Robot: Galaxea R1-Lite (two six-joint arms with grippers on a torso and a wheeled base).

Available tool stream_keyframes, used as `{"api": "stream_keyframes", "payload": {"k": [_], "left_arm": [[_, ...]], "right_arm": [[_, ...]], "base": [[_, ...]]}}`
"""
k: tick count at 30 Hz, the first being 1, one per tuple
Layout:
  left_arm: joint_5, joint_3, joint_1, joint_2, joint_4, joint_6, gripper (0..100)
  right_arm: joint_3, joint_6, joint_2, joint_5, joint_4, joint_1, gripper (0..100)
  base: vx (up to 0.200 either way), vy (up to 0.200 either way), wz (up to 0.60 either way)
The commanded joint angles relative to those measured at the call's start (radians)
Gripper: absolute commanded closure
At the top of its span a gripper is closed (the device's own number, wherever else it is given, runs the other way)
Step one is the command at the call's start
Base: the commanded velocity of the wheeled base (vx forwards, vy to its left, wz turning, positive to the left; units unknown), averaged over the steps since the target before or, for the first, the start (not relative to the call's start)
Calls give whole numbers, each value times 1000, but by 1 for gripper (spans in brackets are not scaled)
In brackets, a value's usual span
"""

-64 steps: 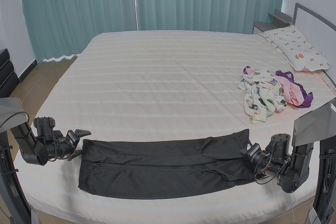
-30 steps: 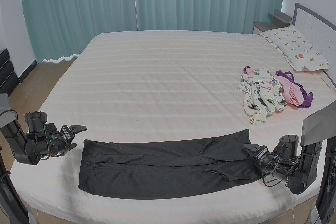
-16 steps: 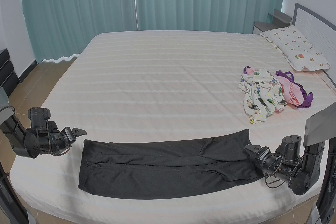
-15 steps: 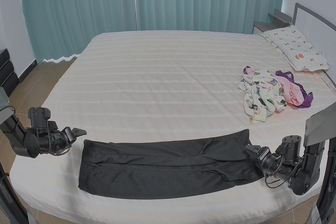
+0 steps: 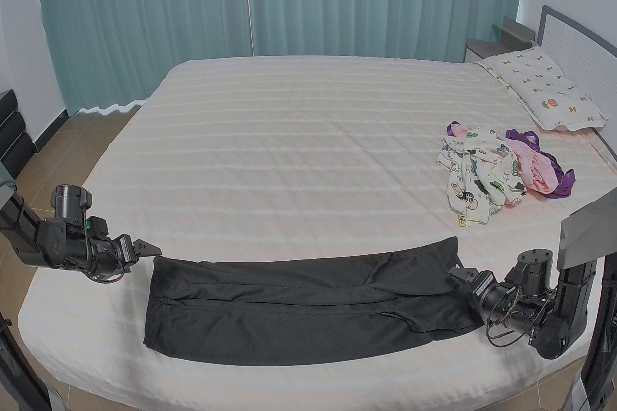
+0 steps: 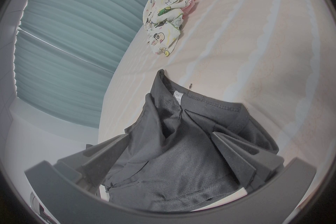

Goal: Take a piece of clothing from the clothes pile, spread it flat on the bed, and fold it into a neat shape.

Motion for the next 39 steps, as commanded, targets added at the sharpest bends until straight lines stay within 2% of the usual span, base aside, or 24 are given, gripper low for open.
{"api": "stream_keyframes", "payload": {"k": [1, 2, 6, 12, 16, 23, 31, 39], "left_arm": [[-18, -10, -1, -4, 3, 7, 0], [-47, -2, -2, 2, 6, 36, 0], [-55, 5, -1, 56, 6, 139, 0], [-55, 5, -7, 108, 3, 186, 0], [-57, 7, -7, 138, 3, 254, 0], [-61, 18, -7, 169, -4, 287, 0], [-115, 18, -8, 181, -4, 349, 0], [-139, 15, -19, 190, -6, 355, 0]], "right_arm": [[2, 0, 3, 2, -11, 4, 0], [2, 0, 3, 4, -11, 4, 0], [2, 1, 3, 4, -11, 4, 0], [4, 1, 4, 4, -11, 4, 0], [4, 1, 4, 5, -11, 4, 0], [4, 3, 4, 7, -11, 4, 0], [4, 6, 4, 21, -11, 2, 0], [4, 8, 3, 21, -11, 2, 0]], "base": [[0, 0, 0], [0, 0, 0], [0, 0, 0], [0, 0, 0], [0, 0, 0], [0, 0, 0], [0, 0, 0], [0, 0, 0]]}}
